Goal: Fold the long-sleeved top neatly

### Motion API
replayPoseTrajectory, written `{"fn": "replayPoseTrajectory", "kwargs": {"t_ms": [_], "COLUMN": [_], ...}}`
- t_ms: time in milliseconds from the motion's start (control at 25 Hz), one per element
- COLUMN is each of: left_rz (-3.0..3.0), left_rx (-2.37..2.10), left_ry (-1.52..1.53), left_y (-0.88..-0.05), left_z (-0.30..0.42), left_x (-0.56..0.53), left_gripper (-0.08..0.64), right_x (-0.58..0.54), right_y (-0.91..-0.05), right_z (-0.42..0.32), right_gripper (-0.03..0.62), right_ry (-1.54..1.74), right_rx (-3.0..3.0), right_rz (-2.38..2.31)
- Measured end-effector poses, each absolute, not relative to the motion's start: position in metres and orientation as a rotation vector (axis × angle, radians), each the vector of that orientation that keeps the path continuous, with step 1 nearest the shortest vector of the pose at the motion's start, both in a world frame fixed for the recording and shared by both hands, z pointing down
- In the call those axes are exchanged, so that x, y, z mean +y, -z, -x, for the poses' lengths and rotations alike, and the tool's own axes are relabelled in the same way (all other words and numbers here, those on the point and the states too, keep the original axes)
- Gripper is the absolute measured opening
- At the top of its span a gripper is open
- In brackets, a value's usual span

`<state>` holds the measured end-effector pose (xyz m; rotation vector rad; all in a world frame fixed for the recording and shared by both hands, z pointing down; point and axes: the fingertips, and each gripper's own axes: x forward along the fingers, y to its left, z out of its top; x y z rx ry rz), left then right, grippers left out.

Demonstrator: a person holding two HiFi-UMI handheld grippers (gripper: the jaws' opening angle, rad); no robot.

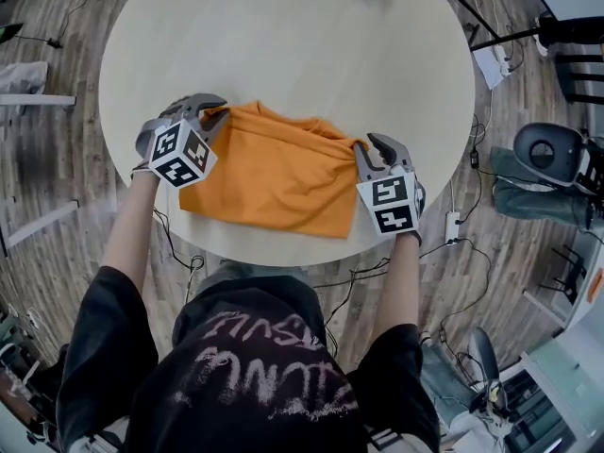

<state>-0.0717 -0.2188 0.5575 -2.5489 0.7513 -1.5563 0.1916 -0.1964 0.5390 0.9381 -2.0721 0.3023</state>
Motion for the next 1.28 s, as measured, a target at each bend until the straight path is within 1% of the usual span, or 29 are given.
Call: {"fn": "replayPoseTrajectory", "kwargs": {"t_ms": [200, 360, 440, 560, 600, 640, 680, 920, 1000, 1040, 1160, 1280], "left_rz": [2.549, 2.535, 2.535, 2.532, 2.530, 2.528, 2.526, 2.513, 2.518, 2.527, 2.568, 2.603], "left_rx": [0.757, 0.781, 0.798, 0.808, 0.808, 0.806, 0.803, 0.743, 0.718, 0.705, 0.654, 0.587], "left_ry": [1.550, 1.546, 1.541, 1.534, 1.533, 1.532, 1.532, 1.514, 1.486, 1.465, 1.367, 1.255], "left_y": [-0.552, -0.545, -0.543, -0.540, -0.538, -0.537, -0.536, -0.525, -0.516, -0.509, -0.488, -0.466], "left_z": [0.072, 0.074, 0.076, 0.080, 0.080, 0.080, 0.079, 0.068, 0.062, 0.058, 0.039, 0.018], "left_x": [-0.220, -0.225, -0.227, -0.230, -0.231, -0.232, -0.232, -0.229, -0.230, -0.231, -0.235, -0.241], "left_gripper": [0.064, 0.066, 0.066, 0.066, 0.066, 0.066, 0.066, 0.064, 0.060, 0.052, 0.011, 0.011], "right_x": [-0.201, -0.208, -0.210, -0.214, -0.217, -0.221, -0.224, -0.221, -0.214, -0.209, -0.191, -0.172], "right_y": [-0.535, -0.523, -0.518, -0.509, -0.505, -0.501, -0.496, -0.494, -0.492, -0.490, -0.485, -0.480], "right_z": [-0.190, -0.193, -0.195, -0.195, -0.195, -0.196, -0.197, -0.200, -0.201, -0.202, -0.212, -0.222], "right_gripper": [0.091, 0.100, 0.120, 0.118, 0.099, 0.056, 0.048, 0.043, 0.021, 0.006, 0.006, 0.005], "right_ry": [-0.396, -0.412, -0.431, -0.472, -0.495, -0.526, -0.557, -0.524, -0.522, -0.523, -0.531, -0.583], "right_rx": [-2.065, -2.074, -2.087, -2.124, -2.141, -2.161, -2.181, -2.171, -2.174, -2.174, -2.166, -2.158], "right_rz": [-0.844, -0.802, -0.785, -0.803, -0.829, -0.857, -0.878, -0.920, -0.953, -0.973, -1.042, -1.147]}}
